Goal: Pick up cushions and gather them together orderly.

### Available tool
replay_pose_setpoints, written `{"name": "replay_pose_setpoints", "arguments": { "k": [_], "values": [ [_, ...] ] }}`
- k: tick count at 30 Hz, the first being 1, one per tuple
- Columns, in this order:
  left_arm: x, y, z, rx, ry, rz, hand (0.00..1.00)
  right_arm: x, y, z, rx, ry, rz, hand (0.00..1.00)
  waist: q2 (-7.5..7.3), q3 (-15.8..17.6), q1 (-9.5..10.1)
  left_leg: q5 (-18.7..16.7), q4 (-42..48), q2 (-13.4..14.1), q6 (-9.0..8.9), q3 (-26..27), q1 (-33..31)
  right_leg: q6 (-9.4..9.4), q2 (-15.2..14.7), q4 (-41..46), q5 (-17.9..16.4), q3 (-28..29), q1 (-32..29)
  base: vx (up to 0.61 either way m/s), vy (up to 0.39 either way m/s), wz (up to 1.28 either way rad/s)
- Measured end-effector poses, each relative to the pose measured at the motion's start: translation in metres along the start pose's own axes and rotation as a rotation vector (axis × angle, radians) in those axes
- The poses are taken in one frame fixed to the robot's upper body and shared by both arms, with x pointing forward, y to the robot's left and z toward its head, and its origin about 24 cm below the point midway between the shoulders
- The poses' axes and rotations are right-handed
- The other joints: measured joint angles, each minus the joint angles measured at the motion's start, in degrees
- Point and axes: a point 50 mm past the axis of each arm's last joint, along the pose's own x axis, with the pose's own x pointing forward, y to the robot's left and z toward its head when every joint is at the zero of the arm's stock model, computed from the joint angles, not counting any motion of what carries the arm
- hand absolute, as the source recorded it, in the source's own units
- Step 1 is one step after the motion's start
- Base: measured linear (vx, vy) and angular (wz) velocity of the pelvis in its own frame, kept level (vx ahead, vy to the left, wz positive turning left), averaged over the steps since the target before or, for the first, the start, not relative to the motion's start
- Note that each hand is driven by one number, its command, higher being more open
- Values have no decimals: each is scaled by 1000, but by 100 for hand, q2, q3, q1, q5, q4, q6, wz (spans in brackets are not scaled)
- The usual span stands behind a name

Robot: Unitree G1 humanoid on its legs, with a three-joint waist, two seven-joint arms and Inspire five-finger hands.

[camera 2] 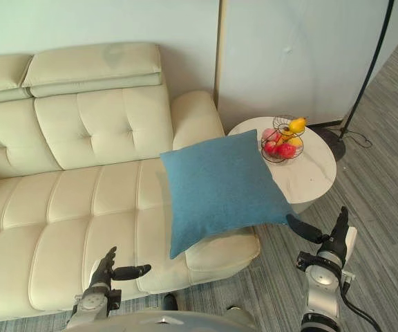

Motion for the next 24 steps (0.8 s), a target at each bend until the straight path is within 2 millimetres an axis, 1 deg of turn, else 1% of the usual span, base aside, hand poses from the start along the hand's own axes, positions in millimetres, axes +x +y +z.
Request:
{"name": "replay_pose_setpoints", "arguments": {
  "k": [2, 4, 5, 7, 9, 12, 16, 19, 20, 21, 22, 23, 24],
  "values": [
    [0, -1, 8, -4, -35, -4, 100, 1, -1, 4, 22, -14, 4, 100, 30, -18, -11, 1, -2, 12, -4, 1, -4, -3, 7, -2, 2, 17, -16, -45, -2, -5],
    [0, -4, 21, -10, -88, -12, 100, 1, -1, 9, 64, -30, 12, 100, 70, -44, -23, 2, -8, 31, -6, 1, -22, -5, 14, -4, 4, 34, -58, -41, -3, -4],
    [-1, -7, 31, -11, -131, -24, 100, 1, 1, 14, 112, -41, 27, 100, 103, -64, -34, 4, -8, 35, -8, 0, -54, -3, 21, -14, 13, 41, -90, 0, 0, 0],
    [-1, -11, 39, -20, -163, -39, 100, 0, 3, 17, 147, -46, 46, 100, 122, -76, -37, 5, -5, 32, -9, -4, -72, 0, 28, -46, 26, 39, -92, 0, 0, 0],
    [-2, -17, 48, -54, -195, -56, 100, -1, 10, 21, 182, -57, 82, 100, 125, -79, -46, 8, -2, 15, -13, -12, -96, -5, 45, -100, 48, 34, -89, 0, 0, 0],
    [-3, -25, 54, -63, -215, -91, 100, -3, 20, 27, 212, -71, 132, 100, 125, -79, -48, 12, -1, 20, -17, -36, -113, -21, 77, -197, 92, 31, -66, 0, 0, 0],
    [-7, -43, 57, -68, -220, -155, 100, -5, 32, 31, 227, -81, 185, 100, 125, -79, -52, 22, -1, 29, -29, -95, -181, -35, 98, -218, 101, 14, -92, -11, -5, 3],
    [-8, -58, 66, -50, -247, -209, 100, -5, 45, 36, 224, -89, 232, 100, 124, -77, -53, 77, -1, 35, -41, -108, -359, -65, 106, -223, 141, 2, -261, -32, 2, 2],
    [-8, -65, 74, -43, -271, -235, 100, -3, 55, 39, 221, -87, 260, 100, 123, -71, -61, 138, -1, 37, -26, -124, -522, -87, 110, -230, 189, -10, -413, -66, 4, 4],
    [-8, -68, 79, -44, -283, -245, 100, -2, 60, 40, 218, -84, 273, 100, 123, -60, -61, 168, -1, 40, -19, -130, -596, -100, 115, -239, 222, -16, -482, -96, 5, 5],
    [-7, -76, 92, -58, -316, -269, 100, 1, 73, 45, 207, -82, 307, 100, 123, -13, -57, 245, 1, 55, 2, -141, -781, -124, 123, -239, 283, -13, -653, -102, 2, 5],
    [-7, -80, 101, -64, -339, -277, 100, 3, 80, 49, 203, -85, 327, 100, 128, 40, -55, 291, 1, 61, 10, -145, -874, -144, 128, -235, 322, -14, -739, -141, 2, 3],
    [-7, -84, 112, -78, -365, -290, 100, 4, 88, 56, 200, -97, 349, 0, 143, 135, -51, 329, 1, 74, 14, -147, -964, -164, 137, -234, 366, -14, -828, -168, 2, 2]
  ]
}}
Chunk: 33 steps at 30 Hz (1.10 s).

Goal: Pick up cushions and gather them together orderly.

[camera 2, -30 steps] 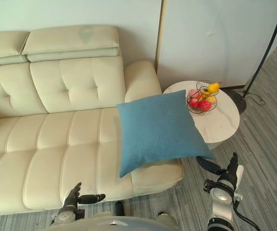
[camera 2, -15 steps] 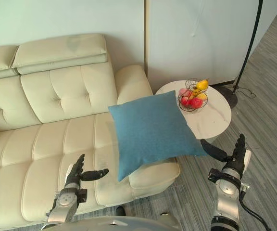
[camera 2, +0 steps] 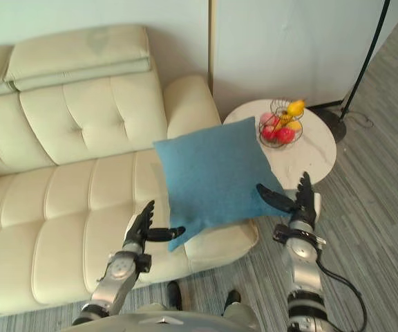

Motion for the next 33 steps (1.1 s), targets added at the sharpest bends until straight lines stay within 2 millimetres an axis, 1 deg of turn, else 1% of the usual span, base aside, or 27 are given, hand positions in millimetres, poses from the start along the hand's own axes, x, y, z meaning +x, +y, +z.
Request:
{"name": "replay_pose_setpoints", "arguments": {
  "k": [1, 2, 3, 5, 6, 7, 10, 12, 16, 18, 19, 20, 21, 22, 24, 26, 27, 28, 29, 30, 33],
  "values": [
    [7, -6, 14, -23, -38, -8, 100, 6, 9, 9, -1, -22, 18, 0, 24, 139, 0, 55, 0, 13, 19, -4, -132, -24, 5, 32, 42, 1, -141, -154, 5, 0],
    [12, -9, 24, -31, -65, -13, 100, 10, 13, 15, 0, -37, 25, 0, 35, 218, -1, 100, 0, 25, 33, -7, -242, -42, 6, 68, 66, 1, -271, -178, 10, 1],
    [16, -12, 33, -45, -91, -15, 0, 15, 16, 21, -7, -52, 28, 0, 48, 269, -3, 146, 1, 38, 33, -13, -384, -53, 9, 106, 99, 1, -424, -171, 8, 1],
    [27, -18, 61, -75, -161, -22, 0, 27, 21, 39, -14, -92, 20, 0, 68, 528, -4, 255, 1, 90, 65, -32, -661, -68, 4, 251, 134, 3, -745, -156, -2, 2],
    [28, -19, 64, -77, -168, -22, 0, 28, 21, 41, -13, -95, 17, 0, 69, 556, -5, 262, 1, 93, 61, -34, -683, -68, 1, 275, 134, 2, -778, -126, -9, 0],
    [33, -23, 80, -92, -208, -28, 0, 34, 22, 51, -12, -119, 10, 0, 72, 711, 2, 326, 1, 106, 56, -33, -813, -83, -17, 418, 126, 13, -971, -114, -7, -2],
    [39, -24, 102, -112, -256, -22, 0, 39, 25, 64, 11, -150, 20, 0, 71, 845, 11, 413, 3, 125, 50, -10, -1014, -134, -52, 663, 90, 39, -1289, -70, -5, -4],
    [42, -22, 112, -112, -281, -9, 0, 39, 30, 70, 17, -170, 39, 0, 68, 874, 22, 448, 3, 141, 26, 10, -1095, -163, -59, 763, 68, 63, -1428, -39, -14, -6],
    [43, -26, 126, -116, -321, -11, 0, 35, 39, 74, 21, -204, 73, 0, 66, 875, 40, 447, 3, 156, -34, 22, -1120, -221, -145, 1138, -131, 76, -1613, -20, -40, 1],
    [40, -30, 131, -121, -348, -19, 0, 25, 43, 76, 27, -238, 99, 0, 66, 875, 58, 445, 2, 175, -69, 39, -1110, -240, -156, 1269, -222, 73, -1664, 23, -61, 2],
    [39, -29, 132, -126, -355, -13, 0, 20, 41, 74, 37, -245, 98, 0, 65, 875, 76, 436, 2, 188, -88, 40, -1095, -243, -148, 1284, -248, 70, -1655, 36, -56, 1],
    [38, -27, 131, -126, -357, -8, 0, 16, 39, 71, 41, -246, 97, 0, 65, 875, 78, 426, 2, 194, -104, 40, -1072, -249, -148, 1302, -275, 67, -1638, 57, -60, 0],
    [35, -24, 127, -128, -357, -3, 0, 9, 37, 64, 46, -237, 98, 0, 65, 874, 76, 400, 2, 200, -144, 41, -1006, -249, -148, 1325, -317, 58, -1576, 108, -83, 0],
    [32, -24, 122, -132, -348, -6, 0, 3, 34, 55, 49, -219, 97, 0, 63, 873, 76, 400, 3, 202, -144, 44, -907, -244, -149, 1325, -353, 55, -1480, 95, -68, 0],
    [24, -27, 108, -135, -327, -33, 0, -10, 29, 40, 59, -185, 89, 0, 63, 869, 56, 352, 3, 197, -210, 38, -698, -213, -151, 1303, -428, 39, -1253, 119, -55, 4],
    [17, -28, 99, -142, -314, -57, 0, -19, 25, 32, 60, -167, 83, 0, 65, 861, 32, 322, 3, 193, -251, 24, -564, -212, -149, 1254, -463, 9, -1078, 98, -32, 7],
    [12, -28, 91, -147, -299, -73, 0, -24, 22, 26, 59, -154, 87, 0, 65, 855, 19, 310, 3, 191, -269, 16, -456, -197, -144, 1213, -487, -7, -942, 76, -14, 3],
    [12, -28, 90, -147, -298, -74, 0, -24, 21, 26, 58, -153, 87, 0, 67, 854, 18, 309, 3, 190, -269, 16, -450, -197, -144, 1210, -487, -9, -934, 98, -18, 7],
    [6, -28, 81, -152, -278, -86, 0, -30, 18, 21, 52, -140, 95, 0, 73, 840, 8, 297, 2, 188, -286, -1, -320, -183, -133, 1131, -501, -44, -757, 53, -10, 12],
    [-1, -27, 72, -162, -257, -94, 0, -36, 15, 15, 51, -124, 96, 0, 90, 791, 6, 272, 0, 189, -314, -43, -211, -180, -106, 1021, -502, -98, -569, 36, -9, 18],
    [-17, -24, 54, -190, -221, -95, 0, -49, 15, 3, 73, -84, 100, 0, 114, 574, -12, 227, 0, 223, -357, -197, -104, -180, -33, 835, -501, -243, -303, 41, -21, 24]
  ]
}}
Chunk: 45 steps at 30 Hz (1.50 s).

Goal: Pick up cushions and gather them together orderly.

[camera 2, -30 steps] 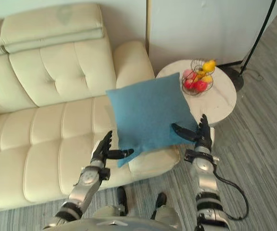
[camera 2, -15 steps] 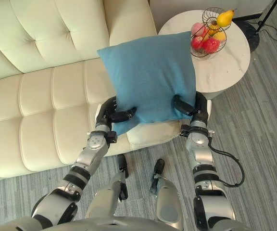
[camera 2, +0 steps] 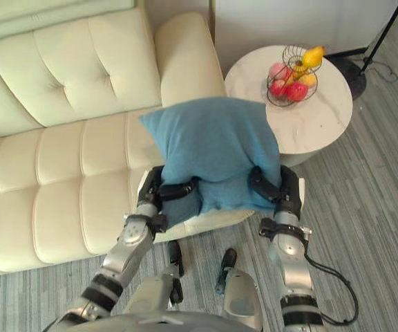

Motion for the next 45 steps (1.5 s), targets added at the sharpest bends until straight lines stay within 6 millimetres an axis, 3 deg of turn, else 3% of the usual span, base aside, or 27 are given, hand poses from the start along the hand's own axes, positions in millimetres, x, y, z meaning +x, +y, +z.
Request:
{"name": "replay_pose_setpoints", "arguments": {
  "k": [5, 9, 10, 11, 12, 15, 16, 17, 18, 19, 21, 24, 26, 27, 28, 30, 32, 33, 34, 36, 37, 38, 40, 42, 43, 44, 45],
  "values": [
    [-17, 6, -10, -25, 29, 22, 0, -9, 4, -7, -3, 23, 14, 0, 102, -245, 86, 3, 10, 4, 4, -322, 39, -4, 66, -101, -3, -321, 278, -23, -21, 35],
    [-18, 2, 0, -41, -14, 12, 0, -7, 6, 10, -54, -60, -5, 0, 195, -341, 134, 0, 350, -27, 74, -743, -424, -36, 15, 135, -104, -859, 220, -91, -21, 63],
    [-17, 0, 2, -45, -23, 11, 0, -6, 7, 13, -57, -72, -7, 0, 204, -394, 131, -204, 328, -4, 213, -615, -492, -38, -20, 145, -103, -970, 189, -99, 22, 106],
    [-15, -4, 7, -48, -43, 8, 0, -3, 7, 19, -72, -101, -22, 0, 138, -463, 65, -801, 787, 90, 612, 90, -750, -51, -263, 33, -54, -1301, 191, -83, 41, 98],
    [-14, -6, 10, -55, -53, 7, 0, -1, 8, 22, -79, -116, -28, 0, 123, -456, 73, -997, 1290, 199, 689, 440, -880, -51, -360, 57, -39, -1375, 196, -69, 40, 96],
    [-14, -9, 9, -65, -50, 10, 0, 1, 6, 25, -97, -129, -30, 0, 239, -544, 76, -1239, 2794, 802, 721, 1120, -827, -16, -531, 182, -20, -1692, 440, 19, 113, 56],
    [-15, -13, 9, -67, -52, -2, 0, 2, 3, 26, -110, -133, -36, 0, 374, -660, 53, -1282, 2724, 898, 507, 1173, -762, 19, -549, 230, -2, -1838, 465, 33, 192, 77],
    [-13, -17, 11, -67, -62, -18, 0, 3, 0, 28, -110, -141, -51, 0, 451, -739, 25, -1344, 2464, 790, 402, 1220, -737, 111, -600, 224, 55, -1958, 463, 11, 251, 73],
    [-13, -19, 12, -65, -67, -25, 0, 3, -1, 28, -107, -141, -58, 0, 424, -757, 5, -1333, 2231, 670, 379, 1183, -692, 158, -662, 220, 86, -2037, 460, -12, 258, 80],
    [-12, -18, 12, -58, -65, -26, 0, 2, -1, 25, -100, -130, -65, 0, 263, -791, -12, -1143, 1827, 385, 386, 1118, -585, 257, -831, 199, 167, -2139, 457, -21, 284, 64],
    [-13, -11, 4, -29, -35, -15, 0, 1, 2, 19, -108, -106, -63, 0, 113, -849, -14, -969, 1474, 97, 490, 988, -470, 369, -960, 132, 252, -2181, 550, -13, 197, 63],
    [-20, -4, -11, -19, 27, 9, 0, 0, 5, 1, -126, -32, -45, 0, 3, -836, -5, -912, 1192, -249, 606, 830, -231, 381, -1399, 647, 277, -2165, 616, 4, 207, 50],
    [-26, 0, -20, -16, 66, 24, 0, -2, 6, -11, -136, 24, -31, 0, -49, -803, 1, -975, 1096, -391, 699, 774, -116, 197, -1705, 1277, 290, -1877, 455, 2, 268, 21],
    [-31, 3, -27, -15, 96, 38, 0, -5, 7, -21, -137, 65, -19, 0, -95, -763, 8, -1029, 1028, -441, 789, 721, -7, -169, -1815, 1792, 376, -1366, 210, 5, 222, 15],
    [-35, 6, -31, -10, 115, 47, 0, -7, 8, -28, -134, 97, -14, 0, -107, -733, -6, -1034, 947, -440, 825, 654, 87, -214, -1753, 2032, 204, -911, 35, 10, 141, 21],
    [-41, 12, -38, 8, 155, 55, 0, -16, 8, -39, -128, 148, -17, 0, -147, -702, -35, -986, 707, -437, 904, 494, 262, -1, -1206, 2189, -262, -217, -190, 36, 60, 34],
    [-43, 14, -41, 17, 171, 51, 0, -17, 7, -41, -129, 161, -11, 0, -190, -650, -83, -951, 514, -504, 957, 401, 390, -26, -707, 1961, -469, -139, -393, 63, 19, 30],
    [-43, 13, -41, 17, 172, 44, 0, -17, 6, -41, -131, 162, -13, 0, -203, -637, -103, -947, 489, -553, 955, 328, 453, -39, -441, 1732, -475, -147, -518, 79, 3, 18],
    [-43, 13, -41, 18, 172, 41, 0, -17, 5, -41, -132, 163, -13, 0, -205, -638, -118, -949, 481, -569, 952, 304, 468, -39, -371, 1664, -475, -145, -552, 129, -15, 44],
    [-42, 9, -41, 26, 171, 10, 0, -20, 0, -42, -138, 166, -26, 0, -255, -659, -316, -989, 351, -759, 842, 32, 675, -97, -17, 839, -329, 207, -685, 184, -37, 70],
    [-43, 8, -42, 27, 173, 3, 0, -22, -2, -42, -139, 169, -32, 0, -297, -684, -321, -1022, 385, -819, 800, -23, 700, -188, -15, 687, -171, 341, -698, 171, -53, 61],
    [-43, 5, -43, 28, 179, -8, 0, -25, -5, -44, -142, 174, -44, 0, -315, -707, -340, -1137, 500, -875, 767, -135, 723, -367, -27, 641, 206, 427, -626, 248, -96, 53],
    [-44, -2, -46, 19, 188, -23, 0, -28, -11, -43, -149, 176, -60, 0, -101, -820, -345, -1640, 1355, -623, 474, -238, 377, -364, 87, 389, 149, 71, -352, 318, -114, 54],
    [-44, -3, -47, 12, 193, -22, 0, -30, -13, -41, -148, 169, -66, 0, -82, -802, -341, -1853, 2071, -448, 206, 27, 169, -366, 158, 243, 148, -24, -108, 192, -69, 28],
    [-47, -5, -51, 0, 206, -21, 0, -36, -16, -39, -149, 163, -74, 0, -50, -781, -271, -2039, 3041, -137, 201, 494, 66, -369, 304, 32, 144, -78, 345, 167, -53, 11],
    [-49, -4, -52, -3, 211, -21, 0, -38, -16, -38, -149, 159, -75, 0, -43, -780, -246, -2058, 3373, -16, 200, 664, 35, -371, 353, -43, 143, -76, 483, 208, -50, -5],
    [-53, -2, -53, -16, 216, -12, 0, -42, -15, -30, -146, 126, -65, 0, -32, -787, -220, -2031, 4316, 326, 200, 1045, -113, -390, 448, -283, 113, -10, 850, 209, -6, -22]
  ]
}}
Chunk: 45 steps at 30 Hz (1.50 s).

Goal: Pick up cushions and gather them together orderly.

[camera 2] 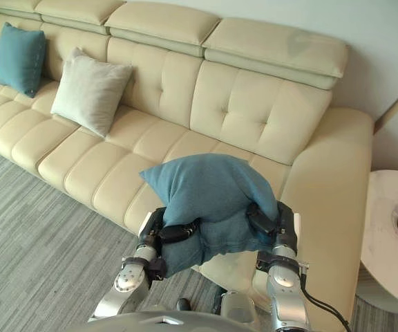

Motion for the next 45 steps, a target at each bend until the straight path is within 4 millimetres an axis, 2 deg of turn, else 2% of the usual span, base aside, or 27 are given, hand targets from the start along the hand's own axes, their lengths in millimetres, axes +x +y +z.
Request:
{"name": "replay_pose_setpoints", "arguments": {
  "k": [1, 2, 4, 5, 7, 8, 9, 10, 11, 15, 17, 19, 21, 27, 28, 30, 31, 33, 34, 38, 41, 42, 43, 44, 45],
  "values": [
    [-2, 1, 2, -5, -11, 3, 0, -1, 1, 7, 7, -31, 5, 0, -45, 3, 34, -167, 467, 208, 160, 193, -172, 27, 11, -135, -104, 122, 99, 252, 27, -39],
    [-2, 0, 4, -11, -22, -2, 0, 0, 2, 15, 16, -62, 3, 0, 23, -38, 72, -386, 712, 502, 331, 302, -334, 31, 63, -175, -105, 225, 99, 201, 61, -42],
    [-1, -3, 9, -23, -53, -10, 0, 3, 3, 22, 27, -94, 0, 0, -9, -38, 161, -566, 272, 776, 291, 150, -441, 84, -6, -218, -72, 473, 115, 172, 111, -56],
    [0, -4, 10, -26, -60, -13, 0, 4, 4, 23, 28, -97, -6, 0, -40, -20, 180, -548, -166, 782, 242, -107, -452, 123, -82, -227, -52, 569, 135, 216, 282, -55],
    [0, -4, 10, -23, -58, -15, 0, 4, 3, 21, 27, -91, -11, 0, -82, 6, 181, -356, -1132, 622, 13, -769, -416, 278, -236, -220, -48, 708, 155, 167, 308, -39],
    [-1, -5, 8, -23, -51, -18, 0, 4, 2, 18, 18, -76, -13, 0, 28, -39, 191, 540, -2090, 524, -128, -1412, -233, 548, -250, -227, -69, 879, 157, 166, 352, -47],
    [-2, -2, 5, -11, -38, -11, 0, 6, 4, 11, 16, -45, -10, 0, -34, -49, 190, 709, -2158, 446, -562, -1482, -124, 702, -317, -291, -66, 1007, 194, 192, 409, -44],
    [-2, 1, 4, 0, -30, -5, 0, 5, 7, 6, 24, -22, -10, 0, -135, -55, 179, 722, -2201, 347, -534, -1502, -69, 731, -410, -321, -41, 1072, 204, 148, 304, -32],
    [-3, 6, 3, 23, -20, 5, 0, 2, 12, -1, 44, 12, -9, 0, -325, -57, 183, 669, -2201, 116, -446, -1519, -20, 759, -639, -334, -26, 1185, 198, 114, 250, -18],
    [-6, 11, -1, 36, 0, 16, 0, 1, 16, -2, 43, 19, 12, 0, -358, -45, 231, 579, -2385, -91, -303, -1245, 280, 877, -858, -304, 51, 1441, 216, 61, 171, -27],
    [-6, 11, -1, 37, 0, 16, 0, 1, 16, -2, 42, 19, 12, 0, -362, -51, 238, 579, -2530, -127, -302, -1195, 382, 879, -864, -320, 52, 1511, 199, 11, 66, -30],
    [-7, 12, -3, 39, 6, 17, 0, 1, 17, -3, 19, 19, 17, 0, -390, -72, 259, 642, -2829, -141, -335, -921, 584, 915, -865, -431, 74, 1810, 130, -4, 23, -62],
    [-7, 10, -3, 40, 7, 10, 0, 2, 15, -5, -5, 22, 16, 0, -380, -118, 230, 712, -3009, -141, -342, -720, 608, 1002, -855, -499, 140, 2029, -43, -10, 9, -63],
    [-1, 7, 4, 81, -20, 8, 0, 3, 14, -3, -107, -7, -10, 0, -375, -110, 63, 826, -3319, -148, -352, -146, 462, 1020, -798, -534, 412, 2649, -708, -1, 29, -56],
    [6, 6, 14, 101, -58, 14, 0, 7, 19, 4, -125, -41, -11, 0, -371, -81, -7, 832, -3316, -159, -334, -20, 300, 1027, -796, -534, 539, 2748, -960, -28, 45, -47],
    [17, 4, 32, 132, -125, 27, 0, 15, 25, 16, -131, -96, -21, 0, -367, -2, -17, 843, -3285, -168, -291, 125, 90, 1020, -798, -531, 712, 2819, -1255, -62, 49, -42],
    [21, 4, 40, 137, -152, 29, 0, 18, 27, 22, -125, -119, -25, 0, -365, 41, -16, 843, -3256, -170, -268, 156, 11, 1017, -803, -530, 761, 2819, -1348, -64, 38, -22],
    [36, -2, 70, 168, -258, 39, 0, 25, 34, 47, -113, -218, -52, 0, -352, 191, -5, 825, -3064, -174, -205, 158, -328, 1046, -846, -473, 855, 2815, -1634, -69, 32, -2],
    [37, -3, 75, 170, -275, 43, 0, 26, 35, 52, -108, -236, -57, 0, -352, 215, 0, 822, -3034, -172, -199, 159, -380, 1051, -850, -455, 862, 2812, -1683, -91, 30, 3],
    [51, -12, 128, 164, -458, 95, 0, 30, 47, 105, -24, -435, -99, 0, -315, 372, 103, 788, -2690, -107, -141, 137, -870, 1054, -873, -196, 864, 2801, -2144, -95, 2, 4],
    [57, -29, 184, 158, -651, 126, 0, 35, 56, 156, 48, -617, -186, 0, -297, 491, 214, 767, -2348, -24, -106, 62, -1348, 1058, -880, 16, 866, 2737, -2530, -83, -3, 11],
    [57, -33, 202, 147, -709, 136, 100, 36, 59, 172, 76, -667, -205, 0, -290, 504, 235, 762, -2242, -2, -97, 30, -1516, 1058, -878, 93, 866, 2711, -2668, -83, 4, 10],
    [57, -34, 208, 144, -728, 141, 100, 36, 60, 176, 83, -684, -213, 0, -286, 515, 236, 761, -2207, 4, -96, 12, -1564, 1058, -878, 112, 866, 2699, -2703, -91, 6, 15],
    [56, -41, 236, 134, -814, 149, 100, 35, 63, 199, 119, -759, -250, 100, -263, 617, 254, 767, -2091, 28, -86, -46, -1726, 1065, -881, 144, 870, 2639, -2798, -86, 9, 16],
    [55, -46, 261, 121, -884, 159, 100, 35, 67, 220, 161, -817, -269, 100, -246, 635, 264, 779, -1983, 50, -67, -80, -1937, 1086, -881, 189, 884, 2611, -2966, -87, 8, 15]
  ]
}}
